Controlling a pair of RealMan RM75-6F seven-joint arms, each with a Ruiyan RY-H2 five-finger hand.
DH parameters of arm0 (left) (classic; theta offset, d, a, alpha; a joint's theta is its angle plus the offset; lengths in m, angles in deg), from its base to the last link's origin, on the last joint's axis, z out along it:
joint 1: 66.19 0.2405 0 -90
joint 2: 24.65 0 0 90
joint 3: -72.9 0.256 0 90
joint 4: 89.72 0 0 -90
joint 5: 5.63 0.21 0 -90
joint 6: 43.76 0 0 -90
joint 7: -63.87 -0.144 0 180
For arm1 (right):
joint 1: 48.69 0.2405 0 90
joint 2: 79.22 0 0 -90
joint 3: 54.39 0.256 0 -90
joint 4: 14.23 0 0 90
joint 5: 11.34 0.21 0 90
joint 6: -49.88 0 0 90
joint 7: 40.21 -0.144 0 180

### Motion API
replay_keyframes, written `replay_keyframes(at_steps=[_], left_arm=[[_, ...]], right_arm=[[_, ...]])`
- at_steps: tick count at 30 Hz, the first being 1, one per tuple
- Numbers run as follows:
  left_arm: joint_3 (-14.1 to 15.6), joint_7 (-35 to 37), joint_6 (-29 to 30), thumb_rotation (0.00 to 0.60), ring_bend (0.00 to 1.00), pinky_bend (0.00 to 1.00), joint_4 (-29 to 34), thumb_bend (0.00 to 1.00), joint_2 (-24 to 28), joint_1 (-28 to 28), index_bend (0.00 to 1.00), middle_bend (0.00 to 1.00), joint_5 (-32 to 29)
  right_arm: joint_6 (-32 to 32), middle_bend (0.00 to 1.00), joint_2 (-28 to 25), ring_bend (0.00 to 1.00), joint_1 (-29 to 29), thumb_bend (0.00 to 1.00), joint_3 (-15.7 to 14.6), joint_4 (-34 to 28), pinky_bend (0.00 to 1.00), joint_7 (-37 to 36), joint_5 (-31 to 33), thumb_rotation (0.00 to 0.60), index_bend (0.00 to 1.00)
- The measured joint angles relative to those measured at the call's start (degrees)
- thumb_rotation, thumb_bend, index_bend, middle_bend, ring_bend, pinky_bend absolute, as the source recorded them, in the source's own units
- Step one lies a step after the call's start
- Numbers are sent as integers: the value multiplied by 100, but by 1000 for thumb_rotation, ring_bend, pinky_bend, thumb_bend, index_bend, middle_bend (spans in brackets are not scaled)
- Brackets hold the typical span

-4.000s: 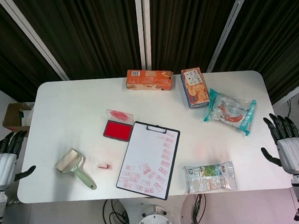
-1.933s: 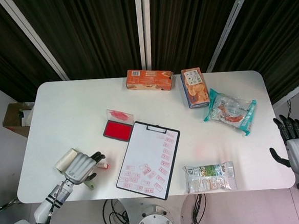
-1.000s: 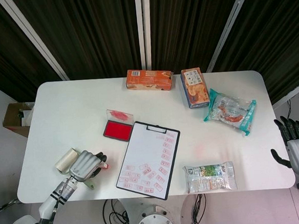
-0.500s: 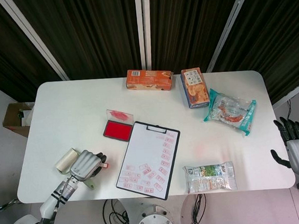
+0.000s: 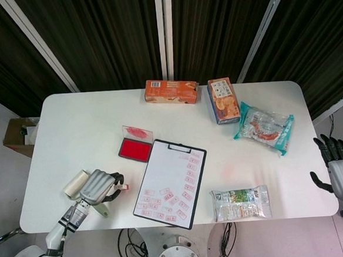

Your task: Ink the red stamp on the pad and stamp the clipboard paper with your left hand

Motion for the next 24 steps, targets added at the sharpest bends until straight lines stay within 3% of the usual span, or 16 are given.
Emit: replay_keyframes(at_steps=[11, 18, 24], left_arm=[[-626, 322, -422, 600, 995, 1000, -263, 420, -116, -782, 633, 651, -91], [-1088, 444, -1153, 600, 997, 1000, -908, 424, -545, -1463, 637, 654, -520], [-1232, 610, -1618, 600, 998, 1000, -1580, 425, -902, -1815, 647, 663, -857]], right_arm=[[-33, 0, 1, 0, -36, 235, 0, 19, 0, -35, 28, 600, 0], [-88, 0, -58, 0, -71, 237, 21, -6, 0, -52, 54, 600, 0], [-142, 0, -130, 0, -101, 238, 39, -67, 0, -61, 64, 600, 0]])
